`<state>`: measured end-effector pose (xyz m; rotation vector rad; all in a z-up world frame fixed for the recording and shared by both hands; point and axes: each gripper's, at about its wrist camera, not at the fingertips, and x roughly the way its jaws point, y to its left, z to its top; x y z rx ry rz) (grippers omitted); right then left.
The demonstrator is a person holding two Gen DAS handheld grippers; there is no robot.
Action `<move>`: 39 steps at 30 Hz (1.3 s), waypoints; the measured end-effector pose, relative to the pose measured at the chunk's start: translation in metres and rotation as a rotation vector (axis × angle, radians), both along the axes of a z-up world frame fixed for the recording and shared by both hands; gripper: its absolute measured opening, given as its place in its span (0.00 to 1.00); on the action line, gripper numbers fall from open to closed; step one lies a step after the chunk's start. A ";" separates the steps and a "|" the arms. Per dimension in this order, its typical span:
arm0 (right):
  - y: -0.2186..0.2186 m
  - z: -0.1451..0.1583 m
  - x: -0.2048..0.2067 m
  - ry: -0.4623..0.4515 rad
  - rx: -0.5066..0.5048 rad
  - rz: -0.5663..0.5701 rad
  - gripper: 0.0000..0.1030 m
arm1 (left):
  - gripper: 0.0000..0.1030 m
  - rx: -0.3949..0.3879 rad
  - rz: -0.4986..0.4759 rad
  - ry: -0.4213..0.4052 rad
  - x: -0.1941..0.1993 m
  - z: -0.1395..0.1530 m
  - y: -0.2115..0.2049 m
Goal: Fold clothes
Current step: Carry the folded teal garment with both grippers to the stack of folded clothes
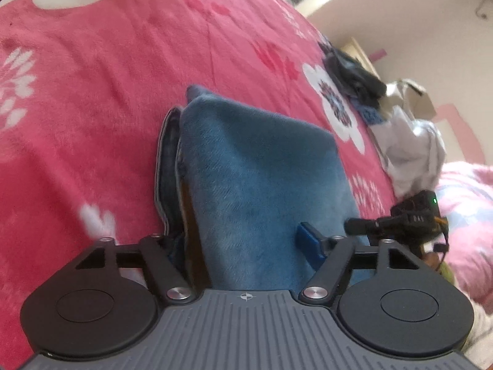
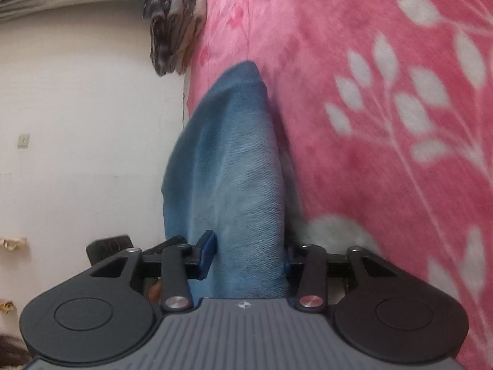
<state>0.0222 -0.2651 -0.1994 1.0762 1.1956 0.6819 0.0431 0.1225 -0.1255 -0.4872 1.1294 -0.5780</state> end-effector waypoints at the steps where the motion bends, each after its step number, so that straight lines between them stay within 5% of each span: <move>1: 0.001 -0.002 0.000 0.001 0.003 -0.009 0.40 | 0.68 -0.001 0.005 0.000 0.001 0.000 -0.001; 10: 0.008 0.007 -0.011 -0.025 0.030 -0.094 0.28 | 0.64 -0.036 0.033 -0.020 -0.001 0.008 -0.003; 29: 0.018 0.079 -0.031 -0.114 -0.077 -0.124 0.28 | 0.63 -0.242 0.093 -0.041 -0.016 0.028 0.009; 39: 0.032 0.137 -0.005 -0.221 -0.061 -0.090 0.28 | 0.63 -0.264 0.169 -0.138 -0.009 0.078 0.023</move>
